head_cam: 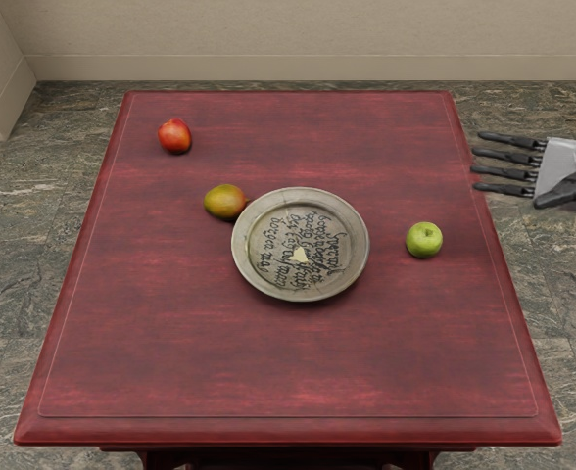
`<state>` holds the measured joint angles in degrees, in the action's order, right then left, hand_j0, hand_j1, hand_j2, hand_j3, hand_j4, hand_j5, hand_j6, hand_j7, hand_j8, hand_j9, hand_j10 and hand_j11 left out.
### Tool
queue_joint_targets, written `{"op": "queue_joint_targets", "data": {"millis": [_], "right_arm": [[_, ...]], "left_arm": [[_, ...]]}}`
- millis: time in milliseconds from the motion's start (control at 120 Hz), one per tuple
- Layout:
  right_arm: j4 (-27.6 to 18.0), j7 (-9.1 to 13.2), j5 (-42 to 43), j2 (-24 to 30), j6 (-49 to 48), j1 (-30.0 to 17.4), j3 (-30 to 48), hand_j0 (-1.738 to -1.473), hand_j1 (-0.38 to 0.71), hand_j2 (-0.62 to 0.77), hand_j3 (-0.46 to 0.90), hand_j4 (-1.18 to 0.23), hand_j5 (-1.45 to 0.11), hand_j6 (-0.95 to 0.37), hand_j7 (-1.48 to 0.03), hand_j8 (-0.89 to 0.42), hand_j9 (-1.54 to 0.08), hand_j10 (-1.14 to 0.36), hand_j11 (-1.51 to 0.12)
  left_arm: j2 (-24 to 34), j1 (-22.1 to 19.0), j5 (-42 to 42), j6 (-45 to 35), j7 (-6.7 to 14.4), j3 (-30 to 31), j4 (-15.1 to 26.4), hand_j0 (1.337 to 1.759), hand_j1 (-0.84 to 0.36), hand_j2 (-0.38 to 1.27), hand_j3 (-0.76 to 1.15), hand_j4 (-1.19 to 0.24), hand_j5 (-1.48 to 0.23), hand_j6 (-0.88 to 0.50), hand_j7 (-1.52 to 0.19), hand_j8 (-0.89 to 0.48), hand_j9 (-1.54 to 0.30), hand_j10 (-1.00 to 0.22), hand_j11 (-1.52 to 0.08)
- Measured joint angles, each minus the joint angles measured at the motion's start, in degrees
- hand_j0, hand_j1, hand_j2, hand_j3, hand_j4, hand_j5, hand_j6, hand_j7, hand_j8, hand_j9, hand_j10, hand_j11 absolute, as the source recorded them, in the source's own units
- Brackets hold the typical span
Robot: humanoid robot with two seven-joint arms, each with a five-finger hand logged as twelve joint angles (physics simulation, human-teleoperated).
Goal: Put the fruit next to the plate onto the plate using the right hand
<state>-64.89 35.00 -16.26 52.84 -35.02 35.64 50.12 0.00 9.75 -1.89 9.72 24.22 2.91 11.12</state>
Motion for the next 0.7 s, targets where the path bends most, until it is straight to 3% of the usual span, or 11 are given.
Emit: {"op": "queue_joint_targets", "data": {"millis": [217,333,483,700], "right_arm": [[0.03,0.0,1.0,0.59,-0.02,1.58,-0.45,-1.658,-0.35,0.0,0.0,0.0,0.0,0.0,0.0,0.0,0.0,0.0,0.0],[-4.28,0.0,15.0,-0.14,-0.02,5.61,-0.37,-1.658,-0.34,0.0,0.0,-0.01,-0.01,-0.01,-0.02,-0.01,-0.01,-0.01,-0.01],[-14.94,0.0,33.83,-0.97,0.72,10.71,-1.95,-1.658,-0.31,-0.01,0.0,-0.04,-0.05,-0.03,-0.05,-0.03,-0.05,-0.03,-0.05],[-21.96,0.0,49.79,-3.4,21.51,26.38,-24.02,-1.658,-0.3,-0.01,0.0,-0.04,-0.05,-0.04,-0.05,-0.04,-0.05,-0.04,-0.05]], "left_arm": [[0.0,-0.7,0.02,-0.03,0.0,-0.1,-0.04,1.658,0.34,0.0,0.0,-0.01,-0.01,-0.01,-0.01,-0.01,-0.01,-0.01,-0.01],[0.0,-0.7,0.02,-0.02,-0.02,-0.15,-0.12,1.658,0.34,0.0,0.0,-0.01,-0.01,-0.01,-0.01,-0.01,-0.01,-0.01,-0.01],[0.0,-1.01,0.03,-0.02,-0.02,-0.15,-0.25,1.658,0.34,0.0,0.0,-0.01,-0.01,-0.01,-0.01,-0.01,-0.01,-0.01,-0.01],[0.0,-1.2,0.04,0.0,0.0,-0.08,-0.36,1.658,0.34,0.0,0.0,-0.01,-0.01,-0.01,-0.01,-0.01,-0.01,-0.01,-0.01]]}}
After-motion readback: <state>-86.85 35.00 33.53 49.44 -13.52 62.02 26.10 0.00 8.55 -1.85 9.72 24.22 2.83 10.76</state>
